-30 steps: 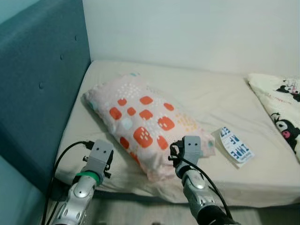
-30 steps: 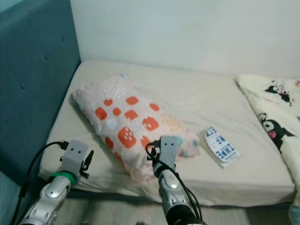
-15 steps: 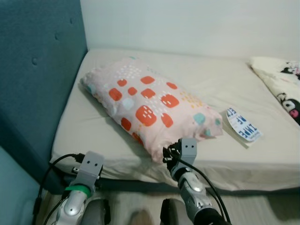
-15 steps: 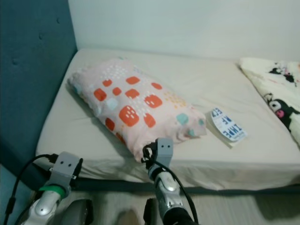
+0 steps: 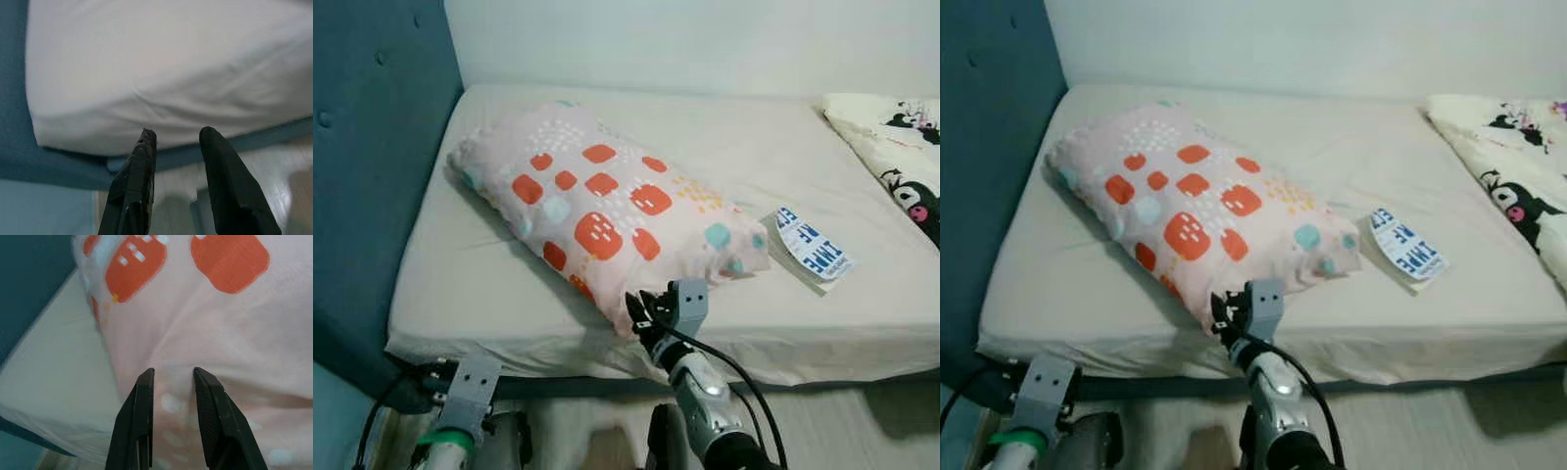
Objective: Clean up the room
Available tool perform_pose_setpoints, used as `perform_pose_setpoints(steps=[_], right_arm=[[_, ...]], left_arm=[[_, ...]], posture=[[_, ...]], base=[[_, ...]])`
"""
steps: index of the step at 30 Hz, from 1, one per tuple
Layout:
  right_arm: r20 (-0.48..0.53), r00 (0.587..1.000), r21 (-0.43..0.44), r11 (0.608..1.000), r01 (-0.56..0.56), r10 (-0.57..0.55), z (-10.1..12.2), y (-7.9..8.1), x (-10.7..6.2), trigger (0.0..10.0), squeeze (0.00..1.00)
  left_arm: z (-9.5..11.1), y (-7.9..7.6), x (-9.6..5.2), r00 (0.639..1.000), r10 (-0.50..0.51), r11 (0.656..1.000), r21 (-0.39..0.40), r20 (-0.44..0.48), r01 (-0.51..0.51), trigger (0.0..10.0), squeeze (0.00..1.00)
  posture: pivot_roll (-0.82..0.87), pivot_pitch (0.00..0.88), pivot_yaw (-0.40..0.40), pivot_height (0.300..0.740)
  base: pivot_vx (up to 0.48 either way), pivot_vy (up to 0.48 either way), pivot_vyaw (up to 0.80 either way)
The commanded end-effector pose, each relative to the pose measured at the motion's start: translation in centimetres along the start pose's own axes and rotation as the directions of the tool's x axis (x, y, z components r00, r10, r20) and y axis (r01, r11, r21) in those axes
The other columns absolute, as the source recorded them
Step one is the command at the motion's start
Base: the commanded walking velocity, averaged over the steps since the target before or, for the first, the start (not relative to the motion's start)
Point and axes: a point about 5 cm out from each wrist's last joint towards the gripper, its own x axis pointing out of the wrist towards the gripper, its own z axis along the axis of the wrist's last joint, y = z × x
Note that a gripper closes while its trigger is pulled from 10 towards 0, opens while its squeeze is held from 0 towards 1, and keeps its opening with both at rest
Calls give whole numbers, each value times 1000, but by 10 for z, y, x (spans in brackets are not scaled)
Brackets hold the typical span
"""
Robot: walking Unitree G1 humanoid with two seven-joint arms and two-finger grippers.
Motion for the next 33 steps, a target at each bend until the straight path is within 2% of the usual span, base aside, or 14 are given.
perform_pose_setpoints(steps=[1, 2, 3, 5, 9, 15, 19, 23, 24, 25, 26, 28, 29, 33], right_arm=[[-20, 1000, -15, 1000, 10, -11, -5, -1, -2, 10000, 0], [-12, 1000, -21, 1000, 18, -18, -3, -1, -1, 10000, 0], [10, 999, -20, 999, 41, -41, 1, -4, 1, 10000, 988], [47, 996, -26, 997, 76, -75, 8, -9, 3, 10000, 1000], [65, 995, -30, 996, 81, -79, 15, -11, 7, 10000, 1000], [34, 999, -17, 999, -30, 30, 13, 2, 13, 10000, 1000], [-9, 998, -84, 994, -65, 65, 9, 7, 15, 10000, 1000], [8, 1000, -183, 983, -3, 5, 13, 3, 15, 10000, 1000], [14, 1000, -212, 977, 7, -4, 14, 2, 15, 10000, 714], [16, 1000, -229, 973, 11, -8, 15, 1, 15, 10000, 714], [12, 1000, -249, 968, 15, -12, 14, 0, 15, 10000, 75], [9, 1000, -261, 965, 17, -15, 14, 0, 15, 10000, 75], [17, 999, -315, 948, 41, -37, 16, -4, 15, 10000, 0], [42, 994, -337, 935, 112, -104, 21, -12, 14, 10000, 0]], left_arm=[[-12, -1, -7, 999, -4, 1000, 2, -42, 4, 10000, 0], [-15, 0, -11, 999, -4, 1000, 2, -49, 4, 10000, 0], [-14, 1, -12, 999, -1, 1000, -2, -48, 1, 10000, 0], [-13, 3, -15, 999, 4, 1000, -6, -42, -4, 10000, 0], [-13, 9, -22, 999, 10, 1000, -6, -30, -10, 10000, 0], [-16, 14, -32, 999, 26, 1000, -6, -36, -26, 10000, 0], [-17, 15, -35, 998, 41, 999, -17, -44, -42, 10000, 0], [-16, 16, -37, 998, 46, 999, -19, -44, -47, 10000, 0], [-16, 17, -39, 998, 48, 999, -18, -46, -49, 10000, 0], [-16, 17, -40, 998, 48, 999, -18, -48, -49, 10000, 0], [-17, 18, -41, 998, 50, 999, -17, -50, -50, 10000, 0], [-17, 18, -42, 997, 50, 999, -17, -52, -51, 10000, 0], [-18, 19, -45, 997, 55, 998, -17, -54, -56, 10000, 0], [-19, 22, -48, 996, 68, 997, -17, -58, -69, 10000, 0]], posture=[[103, 59, -44, 595], [111, 68, -46, 595], [123, 83, -50, 595], [134, 95, -51, 595], [146, 112, -53, 595], [166, 137, -69, 595], [172, 142, -79, 595], [181, 144, -88, 595], [186, 145, -91, 595], [186, 145, -91, 595], [190, 145, -96, 595], [190, 145, -96, 595], [198, 146, -102, 595], [207, 143, -108, 595]], base=[[0, 0, 0], [0, 0, 0], [0, 0, 0], [0, 0, 0], [0, 0, 0], [0, 0, 0], [0, 0, 0], [0, 0, 0], [0, 0, 0], [0, 0, 0], [0, 0, 0], [0, 0, 0], [0, 0, 0], [0, 0, 0]])
